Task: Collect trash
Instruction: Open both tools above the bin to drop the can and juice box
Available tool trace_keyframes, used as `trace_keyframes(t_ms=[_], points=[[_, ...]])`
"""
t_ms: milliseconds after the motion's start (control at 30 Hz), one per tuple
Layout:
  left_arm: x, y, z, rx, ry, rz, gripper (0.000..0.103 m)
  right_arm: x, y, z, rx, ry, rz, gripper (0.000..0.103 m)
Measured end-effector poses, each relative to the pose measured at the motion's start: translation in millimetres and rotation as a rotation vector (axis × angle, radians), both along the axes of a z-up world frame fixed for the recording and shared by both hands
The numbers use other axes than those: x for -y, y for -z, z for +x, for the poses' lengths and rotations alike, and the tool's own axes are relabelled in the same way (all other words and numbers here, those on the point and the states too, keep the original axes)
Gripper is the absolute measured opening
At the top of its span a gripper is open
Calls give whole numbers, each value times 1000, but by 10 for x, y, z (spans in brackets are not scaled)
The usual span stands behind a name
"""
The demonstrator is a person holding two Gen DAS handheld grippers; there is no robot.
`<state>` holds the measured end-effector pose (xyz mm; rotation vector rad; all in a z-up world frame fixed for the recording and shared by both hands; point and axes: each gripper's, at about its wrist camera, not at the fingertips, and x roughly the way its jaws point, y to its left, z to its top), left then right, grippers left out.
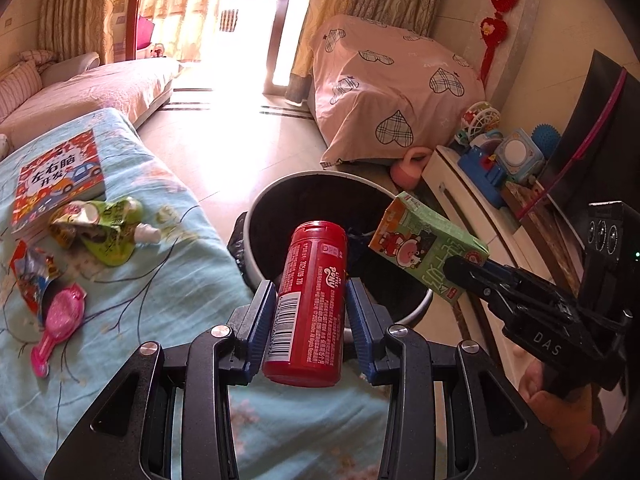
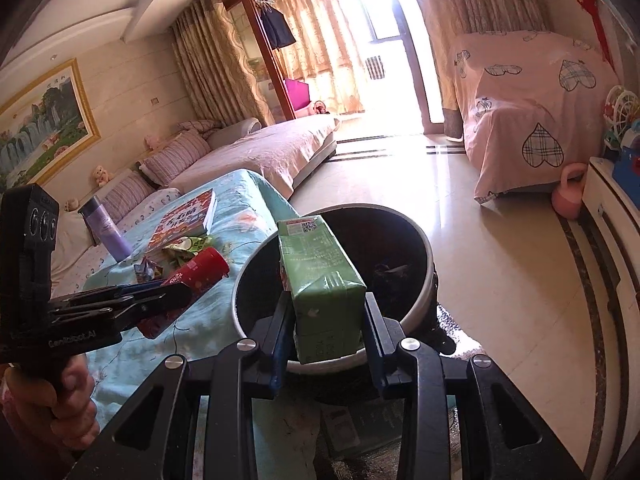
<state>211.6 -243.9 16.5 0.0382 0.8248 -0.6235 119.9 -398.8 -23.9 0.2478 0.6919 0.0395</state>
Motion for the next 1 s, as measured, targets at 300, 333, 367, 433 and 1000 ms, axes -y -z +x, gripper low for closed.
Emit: trace_keyframes(t_ms=[300, 333, 367, 433, 1000], points=[[200, 75, 189, -18, 6, 24, 35, 53, 70, 212, -44, -6, -34, 33], [213, 86, 209, -20, 5, 28, 35, 54, 76, 224, -46, -9, -39, 33], [226, 101, 229, -24, 5, 33, 35, 54, 79, 244, -49, -12, -45, 33], [239, 132, 262, -29, 1, 37, 36, 70, 76, 280, -51, -14, -52, 32], [262, 124, 389, -56, -7, 7, 53, 168, 119, 561, -76, -13, -25, 46]])
